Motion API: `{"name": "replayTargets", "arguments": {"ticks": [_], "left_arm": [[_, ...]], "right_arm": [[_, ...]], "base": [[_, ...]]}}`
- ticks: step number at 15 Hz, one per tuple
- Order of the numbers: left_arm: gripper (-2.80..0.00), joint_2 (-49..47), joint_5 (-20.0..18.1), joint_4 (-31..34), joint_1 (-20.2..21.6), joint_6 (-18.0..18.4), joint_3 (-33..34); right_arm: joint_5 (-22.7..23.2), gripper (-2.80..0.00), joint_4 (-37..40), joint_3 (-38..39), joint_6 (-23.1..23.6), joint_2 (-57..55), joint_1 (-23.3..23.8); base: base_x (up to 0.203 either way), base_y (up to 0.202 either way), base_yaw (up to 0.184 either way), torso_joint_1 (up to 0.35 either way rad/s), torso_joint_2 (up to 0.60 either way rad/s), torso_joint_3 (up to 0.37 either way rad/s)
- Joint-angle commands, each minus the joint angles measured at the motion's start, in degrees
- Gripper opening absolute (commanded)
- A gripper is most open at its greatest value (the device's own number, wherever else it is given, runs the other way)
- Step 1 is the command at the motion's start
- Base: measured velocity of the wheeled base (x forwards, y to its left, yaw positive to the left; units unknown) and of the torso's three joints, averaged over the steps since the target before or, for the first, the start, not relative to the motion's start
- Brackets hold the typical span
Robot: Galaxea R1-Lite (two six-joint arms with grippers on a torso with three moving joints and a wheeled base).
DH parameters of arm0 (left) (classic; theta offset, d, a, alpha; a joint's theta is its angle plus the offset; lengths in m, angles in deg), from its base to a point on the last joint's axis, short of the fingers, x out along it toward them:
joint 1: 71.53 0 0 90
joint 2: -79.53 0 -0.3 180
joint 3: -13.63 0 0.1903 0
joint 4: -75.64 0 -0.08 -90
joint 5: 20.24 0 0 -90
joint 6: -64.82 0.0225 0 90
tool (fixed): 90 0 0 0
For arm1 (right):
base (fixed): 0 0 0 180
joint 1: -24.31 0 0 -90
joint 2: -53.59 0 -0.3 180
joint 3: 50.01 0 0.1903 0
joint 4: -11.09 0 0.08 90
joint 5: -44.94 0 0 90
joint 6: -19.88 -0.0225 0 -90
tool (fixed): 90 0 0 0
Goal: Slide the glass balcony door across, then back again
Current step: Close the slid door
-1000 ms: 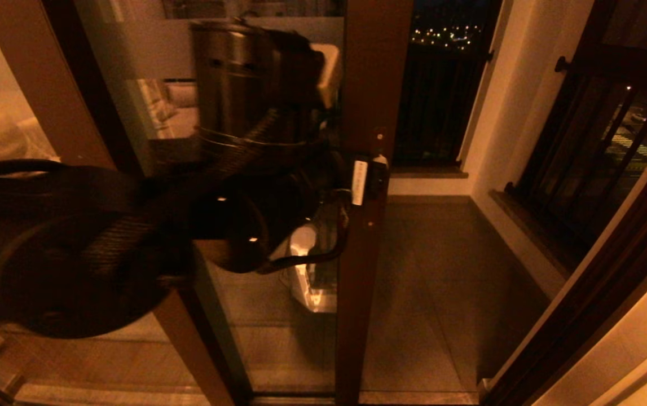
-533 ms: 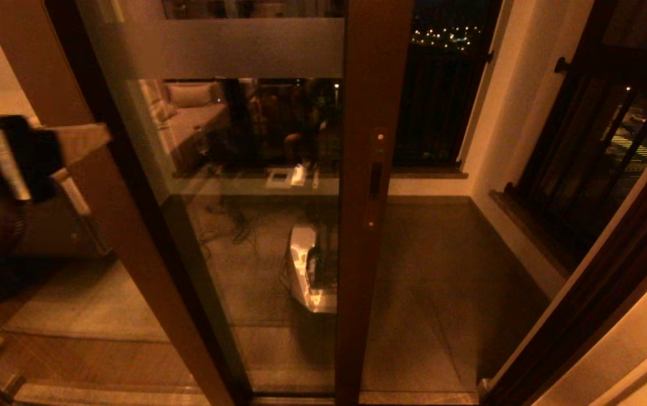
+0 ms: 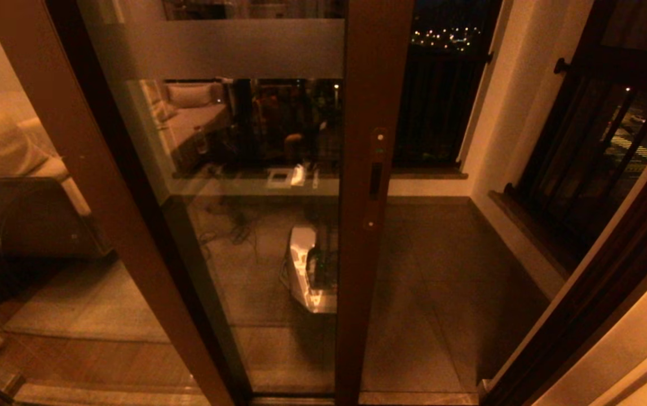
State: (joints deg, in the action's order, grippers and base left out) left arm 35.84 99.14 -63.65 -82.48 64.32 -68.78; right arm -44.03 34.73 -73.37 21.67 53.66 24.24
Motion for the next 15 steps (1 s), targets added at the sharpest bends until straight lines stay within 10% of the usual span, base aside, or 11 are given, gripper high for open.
{"name": "replayTargets", "arguments": {"ticks": [1,9,12,15], "left_arm": [[-2.8,3.2,0.0,0.8,5.8,-0.2,0.3],[-2.8,14.6,-12.7,6.0,17.4,-1.2,2.9],[-2.8,22.5,-26.5,7.3,18.3,-1.1,6.7],[-2.8,28.1,-31.7,10.8,18.2,-0.8,14.6]], "right_arm": [[0.0,-2.8,0.0,0.1,0.1,0.1,0.0],[0.0,-2.8,0.0,0.1,0.1,0.0,0.0],[0.0,-2.8,0.0,0.1,0.1,0.1,0.0],[0.0,-2.8,0.0,0.1,0.1,0.1,0.0]], "base": [[0.0,0.0,0.0,0.0,0.0,0.0],[0.0,0.0,0.0,0.0,0.0,0.0],[0.0,0.0,0.0,0.0,0.0,0.0],[0.0,0.0,0.0,0.0,0.0,0.0]]}}
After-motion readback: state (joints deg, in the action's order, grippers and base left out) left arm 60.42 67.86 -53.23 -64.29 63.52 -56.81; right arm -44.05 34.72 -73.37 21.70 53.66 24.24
